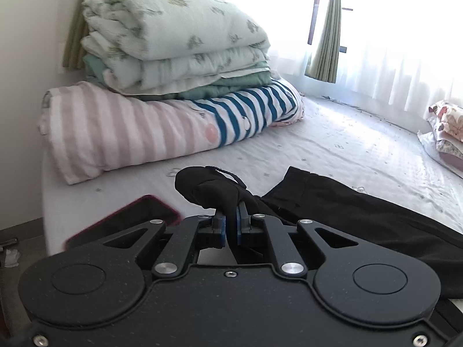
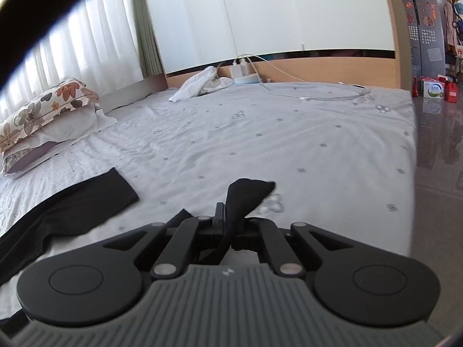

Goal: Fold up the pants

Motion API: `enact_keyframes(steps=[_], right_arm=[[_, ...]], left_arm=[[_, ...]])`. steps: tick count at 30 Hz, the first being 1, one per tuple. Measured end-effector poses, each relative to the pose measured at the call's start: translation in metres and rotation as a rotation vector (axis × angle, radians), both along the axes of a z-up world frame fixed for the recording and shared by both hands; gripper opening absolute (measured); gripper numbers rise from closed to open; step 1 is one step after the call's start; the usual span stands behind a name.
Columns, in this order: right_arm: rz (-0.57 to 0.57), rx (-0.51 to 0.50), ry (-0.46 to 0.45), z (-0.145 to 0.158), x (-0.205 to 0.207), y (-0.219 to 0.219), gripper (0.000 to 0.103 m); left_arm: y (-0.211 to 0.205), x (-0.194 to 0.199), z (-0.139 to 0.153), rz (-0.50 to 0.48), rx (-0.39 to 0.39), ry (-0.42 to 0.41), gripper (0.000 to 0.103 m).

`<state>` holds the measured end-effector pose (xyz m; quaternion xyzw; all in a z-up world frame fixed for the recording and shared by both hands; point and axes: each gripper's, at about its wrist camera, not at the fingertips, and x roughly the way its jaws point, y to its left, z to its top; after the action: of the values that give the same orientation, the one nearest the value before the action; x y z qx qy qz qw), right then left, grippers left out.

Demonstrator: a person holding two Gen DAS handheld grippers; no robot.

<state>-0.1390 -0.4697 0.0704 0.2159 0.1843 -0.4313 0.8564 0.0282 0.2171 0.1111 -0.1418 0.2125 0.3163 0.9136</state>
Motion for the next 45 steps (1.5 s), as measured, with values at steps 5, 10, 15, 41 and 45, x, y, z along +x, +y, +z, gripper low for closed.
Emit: enact_keyframes(steps=[5,10,15,41,45], right_arm=[[0.008,0.05,0.035,-0.017,-0.022,-0.003,0.005],[0.023,0.135,0.113,-0.033,-0.026,-0.006,0.008],[0.02,0.139,0.114,-0.017,-0.04,-0.006,0.065],[0.283,0.528,0.097,0.066,0.219,0.006,0.084],[0.298,0.485,0.112,0.062,0.287,0.021,0.084]], left_arm=[[0.003,-0.042,-0.006,-0.009,0.017,0.05,0.008],[0.001,-0.048,-0.038,-0.036,0.034,0.195,0.013],[-0.013,-0.056,-0.046,-0.041,0.099,0.268,0.04],[0.001,0.14,0.047,-0.201,-0.299,0.224,0.085],[0.019,0.19,0.02,-0.137,-0.377,0.269,0.085]])
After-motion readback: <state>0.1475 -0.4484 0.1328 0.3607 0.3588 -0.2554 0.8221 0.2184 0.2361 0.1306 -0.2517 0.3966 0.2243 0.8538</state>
